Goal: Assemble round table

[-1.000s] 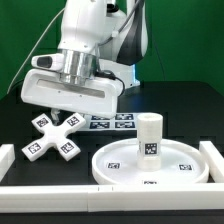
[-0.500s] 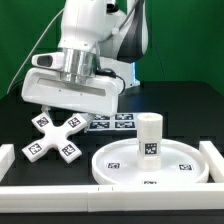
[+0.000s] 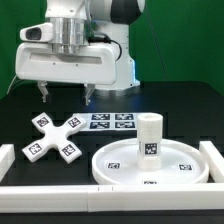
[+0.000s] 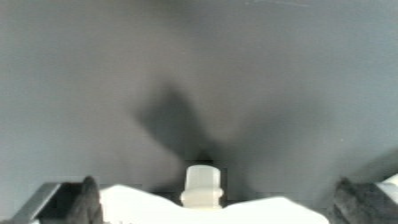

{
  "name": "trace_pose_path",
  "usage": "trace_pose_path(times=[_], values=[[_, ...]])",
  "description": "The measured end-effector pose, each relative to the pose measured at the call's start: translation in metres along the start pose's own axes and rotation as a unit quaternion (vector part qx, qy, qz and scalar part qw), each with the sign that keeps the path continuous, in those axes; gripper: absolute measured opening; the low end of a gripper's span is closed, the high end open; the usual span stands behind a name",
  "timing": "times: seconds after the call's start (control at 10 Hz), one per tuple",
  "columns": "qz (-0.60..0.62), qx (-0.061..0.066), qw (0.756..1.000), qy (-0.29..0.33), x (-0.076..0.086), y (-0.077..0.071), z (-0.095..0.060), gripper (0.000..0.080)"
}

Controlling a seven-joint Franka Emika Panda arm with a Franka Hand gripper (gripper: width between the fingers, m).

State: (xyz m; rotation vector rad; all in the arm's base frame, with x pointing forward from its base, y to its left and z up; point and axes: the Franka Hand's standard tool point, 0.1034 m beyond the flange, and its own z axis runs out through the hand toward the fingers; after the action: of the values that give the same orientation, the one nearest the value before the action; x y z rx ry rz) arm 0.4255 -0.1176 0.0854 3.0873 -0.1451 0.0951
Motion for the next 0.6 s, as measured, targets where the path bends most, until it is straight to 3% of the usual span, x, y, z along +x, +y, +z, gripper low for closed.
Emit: trace_pose_path(times=[0.2,0.3,0.4,0.5,0.6], values=[[-0.003,0.011,0.999,-0.036,0.022,-0.001,-0.009,0.0649],[-0.005,0.009,0.999,-0.035,0.036,0.001,-0.011,0.0649],[-0.005,0.018,0.997,-0.076,0.041,0.001,-0.013,0.0649],[-0.005,0.024,0.992,-0.125,0.055,0.004,-0.018,0.0649],[-0.008,0.019,0.991,-0.133,0.070,0.007,-0.015,0.0649]])
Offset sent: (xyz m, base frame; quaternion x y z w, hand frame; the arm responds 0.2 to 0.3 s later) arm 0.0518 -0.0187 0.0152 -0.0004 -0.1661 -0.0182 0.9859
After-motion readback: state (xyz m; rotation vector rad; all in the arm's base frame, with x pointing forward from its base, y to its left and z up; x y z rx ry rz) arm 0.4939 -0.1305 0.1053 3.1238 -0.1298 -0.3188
